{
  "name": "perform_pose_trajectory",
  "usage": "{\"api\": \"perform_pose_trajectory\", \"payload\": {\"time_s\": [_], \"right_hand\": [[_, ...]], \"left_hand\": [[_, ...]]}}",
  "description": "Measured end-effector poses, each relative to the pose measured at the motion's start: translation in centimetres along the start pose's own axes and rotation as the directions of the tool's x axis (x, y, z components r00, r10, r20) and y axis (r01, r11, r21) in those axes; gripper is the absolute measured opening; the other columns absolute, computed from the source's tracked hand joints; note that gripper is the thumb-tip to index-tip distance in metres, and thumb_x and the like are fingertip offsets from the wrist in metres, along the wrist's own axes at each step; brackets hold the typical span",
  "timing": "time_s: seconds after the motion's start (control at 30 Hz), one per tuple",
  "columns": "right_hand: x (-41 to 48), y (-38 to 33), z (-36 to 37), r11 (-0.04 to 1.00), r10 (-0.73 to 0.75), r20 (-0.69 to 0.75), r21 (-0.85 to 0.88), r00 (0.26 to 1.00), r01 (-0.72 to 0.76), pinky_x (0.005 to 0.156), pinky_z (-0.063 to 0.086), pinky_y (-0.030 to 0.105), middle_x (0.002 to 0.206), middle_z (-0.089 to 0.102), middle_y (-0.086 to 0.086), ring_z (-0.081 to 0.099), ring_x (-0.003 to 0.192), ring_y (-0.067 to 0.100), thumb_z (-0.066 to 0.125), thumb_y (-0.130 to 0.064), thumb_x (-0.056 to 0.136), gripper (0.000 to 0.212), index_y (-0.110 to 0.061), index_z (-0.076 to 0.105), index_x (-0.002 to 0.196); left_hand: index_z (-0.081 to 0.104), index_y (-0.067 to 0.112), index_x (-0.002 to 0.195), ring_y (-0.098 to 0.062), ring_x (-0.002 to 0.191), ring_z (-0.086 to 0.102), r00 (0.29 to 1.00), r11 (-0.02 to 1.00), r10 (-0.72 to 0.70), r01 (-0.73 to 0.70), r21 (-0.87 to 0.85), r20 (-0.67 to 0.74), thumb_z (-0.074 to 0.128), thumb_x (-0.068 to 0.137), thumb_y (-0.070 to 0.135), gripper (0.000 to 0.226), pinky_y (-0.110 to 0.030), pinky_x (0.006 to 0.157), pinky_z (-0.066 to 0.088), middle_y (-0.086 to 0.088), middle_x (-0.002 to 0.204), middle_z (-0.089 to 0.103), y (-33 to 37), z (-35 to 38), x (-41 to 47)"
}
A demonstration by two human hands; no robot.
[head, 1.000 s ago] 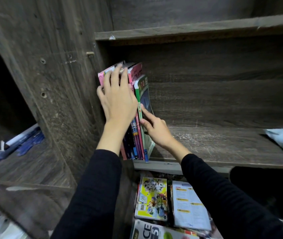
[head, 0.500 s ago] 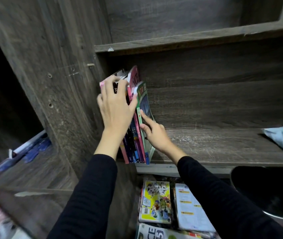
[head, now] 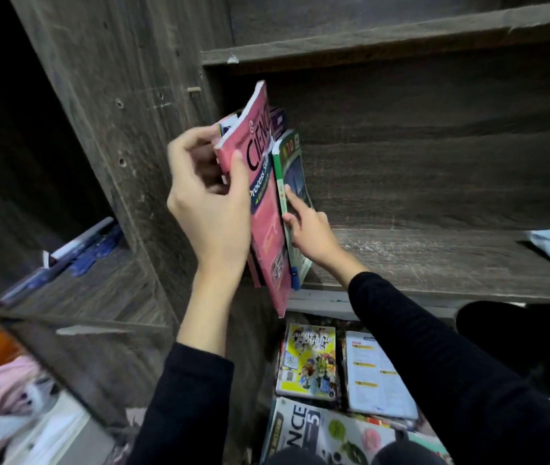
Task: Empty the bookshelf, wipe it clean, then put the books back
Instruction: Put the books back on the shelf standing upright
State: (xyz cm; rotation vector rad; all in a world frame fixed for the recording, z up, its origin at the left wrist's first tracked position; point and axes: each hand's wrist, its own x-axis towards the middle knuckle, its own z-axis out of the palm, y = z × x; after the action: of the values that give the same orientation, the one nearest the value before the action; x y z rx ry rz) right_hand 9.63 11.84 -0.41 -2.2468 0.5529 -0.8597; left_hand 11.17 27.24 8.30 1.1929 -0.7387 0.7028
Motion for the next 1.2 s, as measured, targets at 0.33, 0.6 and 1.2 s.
{"api": "perform_pose_trajectory", "payload": {"time_s": [0.33,0.6,1.2], "right_hand": [[-0.4,0.3,0.1,1.000,0.002,-0.020,0.012,1.000,-0.002,0.077,0.053,0.036,0.093,0.069,0.015,0.055,0.058,0.019,0.043,-0.015,0.100,0.055,-0.024,0.023,0.150],[-0.2,-0.2,-0.2,0.994,0.012,0.058,-0.107,0.998,-0.006,0.067,0.035,0.034,0.092,0.065,0.020,0.060,0.087,0.034,0.038,-0.022,0.102,0.055,-0.019,0.016,0.152],[4.9,-8.0,-3.4,0.951,-0.217,0.020,-0.221,0.976,0.216,0.107,0.031,0.044,0.158,0.018,0.009,0.033,0.138,0.031,0.041,-0.031,0.100,0.057,-0.035,0.015,0.151]], "left_hand": [[0.063,0.001,0.117,-0.013,0.093,0.060,0.934,0.924,-0.337,0.303,0.234,0.119,0.066,0.087,0.015,0.033,0.000,0.076,0.035,-0.006,0.101,0.071,-2.3,-0.5,-6.4],[0.066,0.000,0.105,-0.002,0.084,0.056,0.972,0.934,-0.140,0.065,0.352,0.191,0.066,0.084,0.006,0.022,0.001,0.072,0.035,0.009,0.085,0.060,2.4,-4.6,-1.0],[0.066,0.012,0.100,-0.004,0.077,0.051,0.985,0.897,-0.070,-0.008,0.443,0.160,0.068,0.083,0.012,0.017,-0.020,0.069,0.039,0.031,0.075,0.048,6.7,-11.1,3.4]]}}
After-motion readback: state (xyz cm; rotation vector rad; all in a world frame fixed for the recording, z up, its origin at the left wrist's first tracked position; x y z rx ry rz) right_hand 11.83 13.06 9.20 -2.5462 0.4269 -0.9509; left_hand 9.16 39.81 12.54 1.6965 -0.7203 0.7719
